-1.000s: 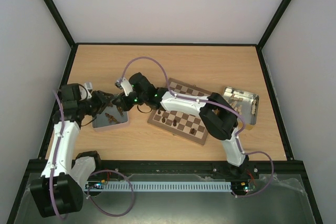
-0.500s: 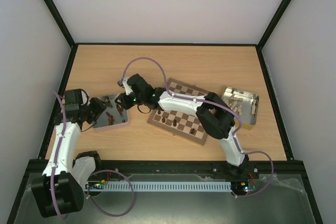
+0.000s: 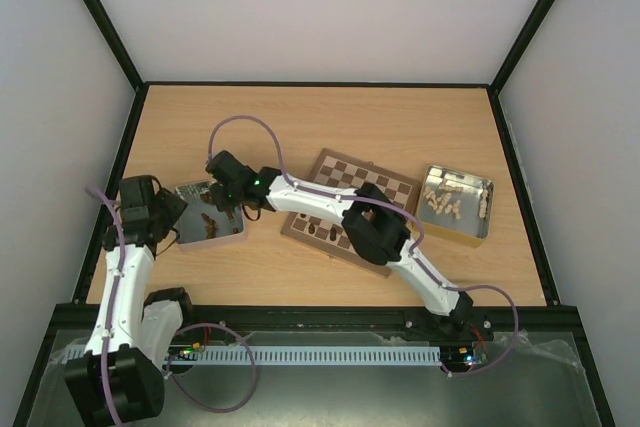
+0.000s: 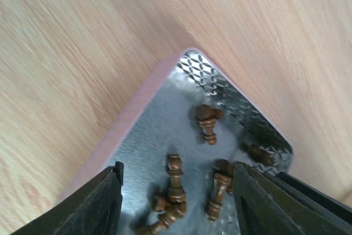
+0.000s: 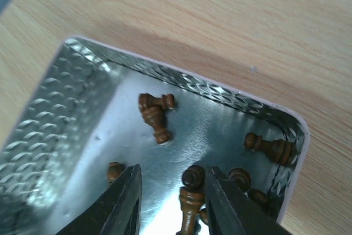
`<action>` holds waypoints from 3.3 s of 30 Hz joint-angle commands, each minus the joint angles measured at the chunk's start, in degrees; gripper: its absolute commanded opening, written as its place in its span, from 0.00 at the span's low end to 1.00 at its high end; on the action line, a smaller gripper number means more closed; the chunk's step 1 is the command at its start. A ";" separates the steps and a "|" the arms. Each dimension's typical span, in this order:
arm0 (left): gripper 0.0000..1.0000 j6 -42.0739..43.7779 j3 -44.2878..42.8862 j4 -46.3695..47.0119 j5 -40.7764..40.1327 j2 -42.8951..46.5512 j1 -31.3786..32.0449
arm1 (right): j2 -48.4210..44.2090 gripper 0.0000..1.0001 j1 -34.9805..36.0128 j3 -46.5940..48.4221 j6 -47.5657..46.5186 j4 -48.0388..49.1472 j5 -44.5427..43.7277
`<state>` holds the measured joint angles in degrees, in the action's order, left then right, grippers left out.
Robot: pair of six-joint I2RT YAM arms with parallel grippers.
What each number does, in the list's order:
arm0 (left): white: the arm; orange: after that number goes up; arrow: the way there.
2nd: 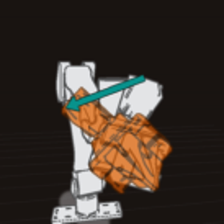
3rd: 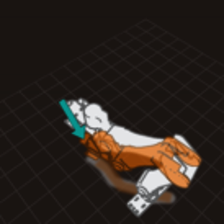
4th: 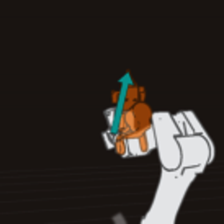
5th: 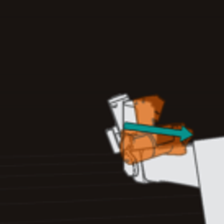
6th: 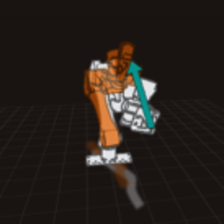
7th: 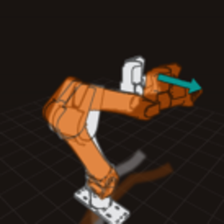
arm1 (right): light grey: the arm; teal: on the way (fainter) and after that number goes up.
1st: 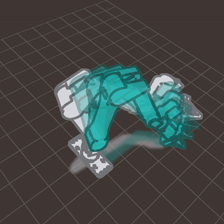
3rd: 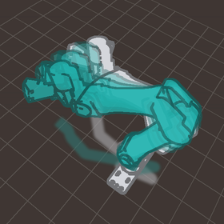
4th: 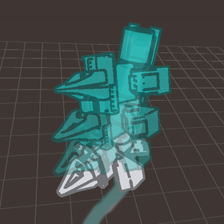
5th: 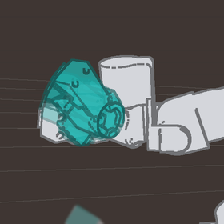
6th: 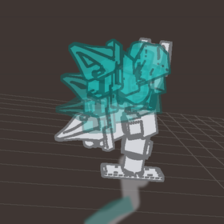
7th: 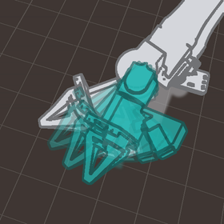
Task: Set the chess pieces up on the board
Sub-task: Adjust the storage box at the center of the board, then pick up the chess piece from the storage box.
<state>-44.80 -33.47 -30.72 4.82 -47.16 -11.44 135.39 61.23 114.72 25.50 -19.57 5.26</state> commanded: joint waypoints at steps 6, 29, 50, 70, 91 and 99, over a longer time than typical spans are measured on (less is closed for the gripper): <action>0.75 -4.26 3.95 3.00 -2.74 -1.99 -2.54 | 6.38 0.34 0.14 9.29 0.77 -9.52 -4.44; 0.38 1.23 10.09 11.99 8.56 -15.15 -3.05 | 7.60 0.25 0.13 11.76 0.18 -12.14 -2.09; 0.14 -7.75 10.90 3.93 -0.92 -7.19 13.19 | -20.73 0.26 -3.60 -16.01 6.60 2.70 -1.99; 0.31 -20.81 11.13 5.06 -3.00 -11.11 31.04 | -33.80 0.27 -6.81 -32.34 8.08 7.18 -1.57; 0.52 0.26 -12.48 -4.43 -9.27 -22.18 31.48 | -47.86 0.27 -9.17 -47.87 10.54 10.38 -9.58; 0.44 3.11 -14.15 -1.01 -6.95 -32.13 31.57 | -53.47 0.27 -9.86 -53.27 12.62 10.23 -13.68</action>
<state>-44.88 -46.04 -33.04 -3.29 -77.12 19.77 84.79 51.62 63.11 36.99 -10.79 -4.49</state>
